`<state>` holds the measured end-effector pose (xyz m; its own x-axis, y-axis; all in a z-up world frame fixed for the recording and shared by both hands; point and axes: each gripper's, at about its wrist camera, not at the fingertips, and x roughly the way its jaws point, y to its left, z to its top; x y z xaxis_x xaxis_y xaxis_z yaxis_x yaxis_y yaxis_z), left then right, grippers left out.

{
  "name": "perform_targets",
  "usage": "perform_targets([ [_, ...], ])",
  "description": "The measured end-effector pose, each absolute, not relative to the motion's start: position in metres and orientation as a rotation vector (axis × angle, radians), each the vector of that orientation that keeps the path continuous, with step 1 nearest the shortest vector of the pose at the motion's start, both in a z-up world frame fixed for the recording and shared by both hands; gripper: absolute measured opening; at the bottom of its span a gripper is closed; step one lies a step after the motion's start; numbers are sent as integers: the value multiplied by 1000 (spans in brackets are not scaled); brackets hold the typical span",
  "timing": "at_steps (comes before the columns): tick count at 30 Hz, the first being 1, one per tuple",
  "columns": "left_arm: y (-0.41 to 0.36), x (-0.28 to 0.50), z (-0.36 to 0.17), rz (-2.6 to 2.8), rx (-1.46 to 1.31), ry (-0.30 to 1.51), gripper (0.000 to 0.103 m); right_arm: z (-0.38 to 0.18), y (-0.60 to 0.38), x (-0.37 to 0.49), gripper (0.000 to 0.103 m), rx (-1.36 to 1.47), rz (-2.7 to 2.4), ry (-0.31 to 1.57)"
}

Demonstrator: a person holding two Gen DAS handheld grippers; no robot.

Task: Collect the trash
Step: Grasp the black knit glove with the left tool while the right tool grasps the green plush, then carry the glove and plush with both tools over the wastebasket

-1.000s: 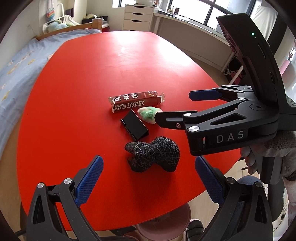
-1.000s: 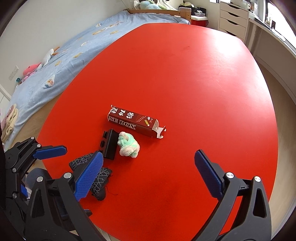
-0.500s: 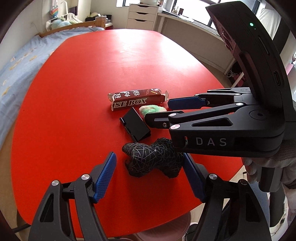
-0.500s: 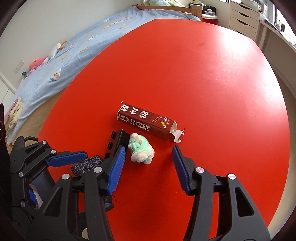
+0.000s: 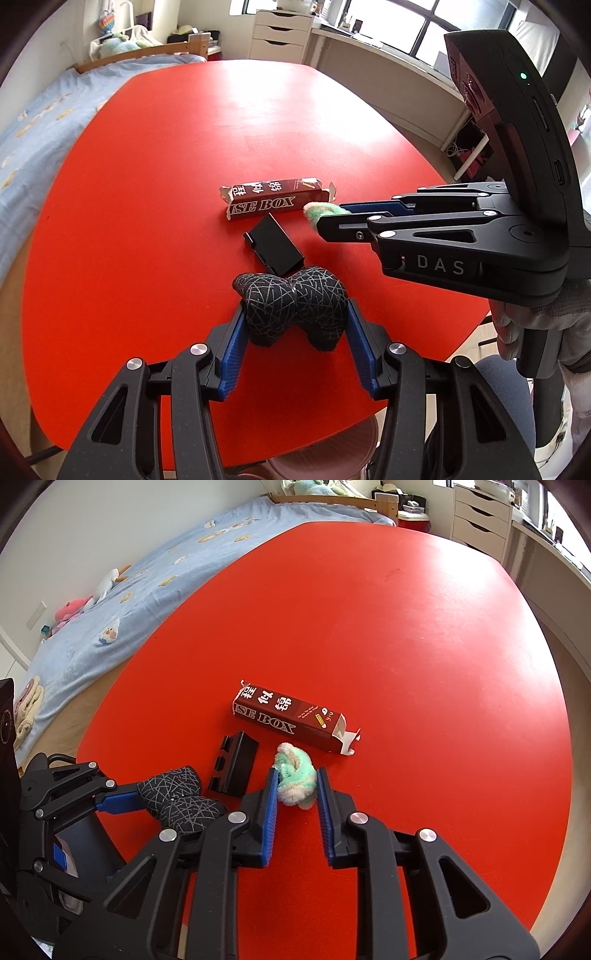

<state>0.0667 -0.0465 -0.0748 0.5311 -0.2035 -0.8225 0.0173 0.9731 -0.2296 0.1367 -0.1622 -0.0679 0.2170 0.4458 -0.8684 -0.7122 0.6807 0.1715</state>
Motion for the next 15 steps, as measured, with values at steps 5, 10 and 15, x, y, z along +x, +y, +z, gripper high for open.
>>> perform_targets([
  [5, -46, 62, -66, -144, -195, 993, 49, -58, -174, 129, 20, -278, 806, 1071],
  [10, -48, 50, -52, -158, -176, 983, 49, -45, -188, 116, 20, -259, 794, 1057],
  [15, -48, 32, -34, -174, -153, 969, 49, -28, -204, 96, 20, -242, 787, 1032],
])
